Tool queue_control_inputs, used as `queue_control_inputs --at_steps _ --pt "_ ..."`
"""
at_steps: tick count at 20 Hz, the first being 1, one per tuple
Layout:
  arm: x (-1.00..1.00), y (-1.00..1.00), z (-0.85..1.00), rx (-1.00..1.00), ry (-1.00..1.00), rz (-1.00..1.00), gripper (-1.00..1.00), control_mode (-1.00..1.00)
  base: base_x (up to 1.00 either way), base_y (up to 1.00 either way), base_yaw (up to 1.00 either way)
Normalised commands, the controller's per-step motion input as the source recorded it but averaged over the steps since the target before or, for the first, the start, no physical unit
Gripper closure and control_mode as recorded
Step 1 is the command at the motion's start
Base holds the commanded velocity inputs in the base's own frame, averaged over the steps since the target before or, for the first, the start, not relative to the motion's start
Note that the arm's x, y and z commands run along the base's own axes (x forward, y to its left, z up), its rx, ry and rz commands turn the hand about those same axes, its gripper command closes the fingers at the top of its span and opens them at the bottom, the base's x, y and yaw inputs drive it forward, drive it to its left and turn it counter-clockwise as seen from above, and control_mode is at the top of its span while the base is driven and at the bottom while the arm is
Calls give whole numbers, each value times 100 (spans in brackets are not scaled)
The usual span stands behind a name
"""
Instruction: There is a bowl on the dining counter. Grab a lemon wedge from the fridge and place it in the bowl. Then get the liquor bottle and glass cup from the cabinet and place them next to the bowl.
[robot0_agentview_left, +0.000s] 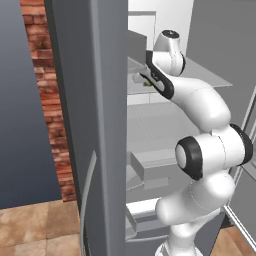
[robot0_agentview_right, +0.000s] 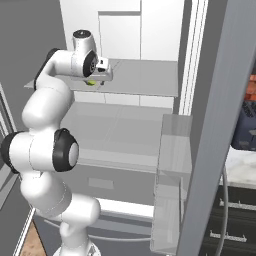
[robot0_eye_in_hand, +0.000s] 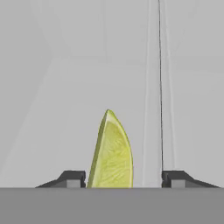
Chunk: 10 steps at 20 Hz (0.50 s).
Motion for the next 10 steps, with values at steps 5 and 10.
queue_control_inputs --at_steps 5,10 --pt "-13 11 -36 0 1 0 100 -100 0 0 0" --pt "-20 33 -25 0 0 0 100 -100 0 0 0"
